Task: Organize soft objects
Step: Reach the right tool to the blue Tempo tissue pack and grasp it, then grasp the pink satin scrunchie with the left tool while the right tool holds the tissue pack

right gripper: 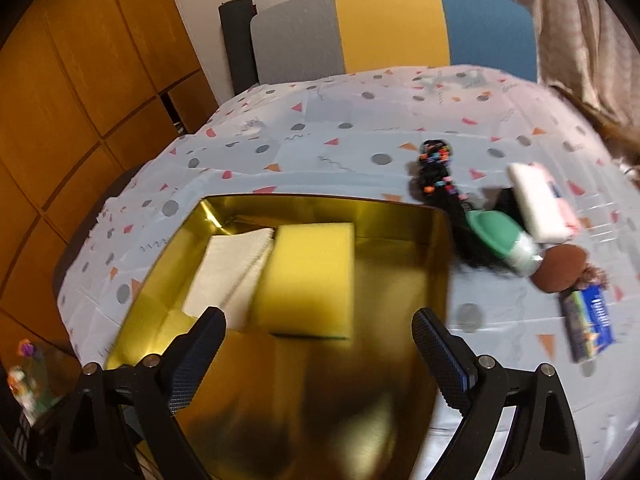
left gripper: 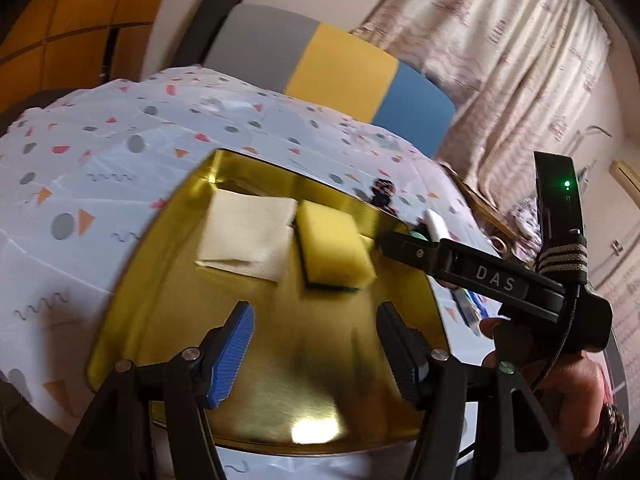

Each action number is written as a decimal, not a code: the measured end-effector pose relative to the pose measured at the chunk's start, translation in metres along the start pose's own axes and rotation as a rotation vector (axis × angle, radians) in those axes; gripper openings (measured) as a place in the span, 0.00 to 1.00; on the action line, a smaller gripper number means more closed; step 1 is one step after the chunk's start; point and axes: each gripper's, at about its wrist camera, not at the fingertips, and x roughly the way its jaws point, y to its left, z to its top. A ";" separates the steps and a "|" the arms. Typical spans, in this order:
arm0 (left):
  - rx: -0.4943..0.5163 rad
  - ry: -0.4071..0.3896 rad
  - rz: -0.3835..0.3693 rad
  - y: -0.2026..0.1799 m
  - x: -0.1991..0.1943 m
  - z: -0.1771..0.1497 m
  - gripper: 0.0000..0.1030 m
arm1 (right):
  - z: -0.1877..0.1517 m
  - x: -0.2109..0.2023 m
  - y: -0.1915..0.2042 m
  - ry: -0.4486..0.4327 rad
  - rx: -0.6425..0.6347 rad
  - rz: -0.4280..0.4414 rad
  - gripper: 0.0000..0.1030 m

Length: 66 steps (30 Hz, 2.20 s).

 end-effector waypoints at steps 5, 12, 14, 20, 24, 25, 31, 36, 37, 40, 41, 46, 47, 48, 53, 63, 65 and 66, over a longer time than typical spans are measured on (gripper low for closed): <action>0.078 0.011 -0.045 -0.023 0.001 -0.009 0.63 | -0.012 -0.016 -0.031 0.003 0.010 -0.052 0.92; 0.173 0.087 -0.116 -0.055 0.010 -0.028 0.63 | -0.041 -0.031 -0.091 0.025 0.072 -0.136 0.92; 0.208 0.112 -0.142 -0.067 0.012 -0.037 0.63 | -0.049 -0.036 -0.110 0.024 0.092 -0.171 0.92; 0.305 0.130 -0.199 -0.100 0.009 -0.058 0.63 | -0.069 -0.039 -0.174 0.067 0.159 -0.276 0.92; 0.313 0.147 -0.202 -0.111 0.012 -0.065 0.63 | -0.067 -0.037 -0.212 0.080 0.159 -0.344 0.92; 0.306 0.153 -0.202 -0.113 0.013 -0.066 0.63 | -0.065 -0.038 -0.220 0.079 0.159 -0.345 0.92; 0.307 0.170 -0.184 -0.122 0.018 -0.069 0.63 | -0.040 -0.027 -0.246 0.061 0.104 -0.326 0.92; 0.323 0.171 -0.171 -0.132 0.017 -0.069 0.63 | -0.029 -0.011 -0.251 0.074 0.100 -0.303 0.88; 0.329 0.169 -0.169 -0.134 0.017 -0.069 0.63 | -0.028 -0.007 -0.251 0.079 0.096 -0.297 0.82; 0.337 0.174 -0.162 -0.140 0.019 -0.068 0.63 | -0.027 0.006 -0.248 0.115 0.059 -0.283 0.70; 0.338 0.178 -0.163 -0.142 0.021 -0.067 0.63 | -0.027 0.011 -0.247 0.128 0.045 -0.272 0.65; 0.354 0.192 -0.167 -0.154 0.026 -0.066 0.63 | -0.030 0.019 -0.248 0.169 0.017 -0.237 0.53; 0.358 0.192 -0.169 -0.157 0.028 -0.065 0.63 | -0.031 0.018 -0.249 0.181 0.011 -0.231 0.53; 0.364 0.192 -0.169 -0.160 0.029 -0.065 0.63 | -0.032 0.016 -0.251 0.189 0.003 -0.231 0.53; 0.377 0.203 -0.173 -0.174 0.037 -0.059 0.63 | -0.037 0.003 -0.280 0.220 0.075 -0.252 0.53; 0.423 0.245 -0.149 -0.226 0.074 -0.036 0.63 | -0.038 -0.020 -0.347 0.182 0.339 -0.298 0.52; 0.450 0.278 -0.142 -0.241 0.092 -0.033 0.63 | -0.040 -0.026 -0.356 0.172 0.396 -0.284 0.52; 0.461 0.297 -0.145 -0.247 0.101 -0.031 0.63 | -0.041 -0.029 -0.360 0.168 0.417 -0.276 0.52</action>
